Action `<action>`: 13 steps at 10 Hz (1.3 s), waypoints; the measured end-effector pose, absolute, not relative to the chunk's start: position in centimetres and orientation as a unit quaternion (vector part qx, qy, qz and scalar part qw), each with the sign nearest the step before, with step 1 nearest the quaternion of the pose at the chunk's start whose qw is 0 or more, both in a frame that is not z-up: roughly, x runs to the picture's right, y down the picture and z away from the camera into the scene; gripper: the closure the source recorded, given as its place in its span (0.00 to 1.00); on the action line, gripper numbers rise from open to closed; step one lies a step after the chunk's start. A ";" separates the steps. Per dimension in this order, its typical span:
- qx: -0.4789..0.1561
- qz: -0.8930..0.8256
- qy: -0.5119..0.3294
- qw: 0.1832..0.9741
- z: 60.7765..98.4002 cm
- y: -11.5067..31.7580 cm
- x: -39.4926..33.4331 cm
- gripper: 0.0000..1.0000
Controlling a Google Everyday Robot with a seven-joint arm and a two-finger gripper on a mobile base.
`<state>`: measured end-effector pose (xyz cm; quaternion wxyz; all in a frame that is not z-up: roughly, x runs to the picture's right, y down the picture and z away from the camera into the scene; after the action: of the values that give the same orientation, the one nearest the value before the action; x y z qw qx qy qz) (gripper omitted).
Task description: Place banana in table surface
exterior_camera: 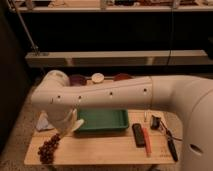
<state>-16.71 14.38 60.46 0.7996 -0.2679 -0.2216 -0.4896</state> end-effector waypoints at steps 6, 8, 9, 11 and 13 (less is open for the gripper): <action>-0.351 -0.382 -0.176 0.836 60.9 13.2 -8.5 1.00; -0.364 -0.348 -0.181 0.845 62.9 16.2 -6.8 1.00; -0.367 -0.331 -0.190 0.848 64.6 18.7 -6.4 1.00; -0.370 -0.317 -0.200 0.850 66.3 21.3 -5.9 1.00; -0.369 -0.318 -0.201 0.850 66.3 21.4 -6.1 1.00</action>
<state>-6.13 21.38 66.32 0.8495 -0.3694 -0.2013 -0.3184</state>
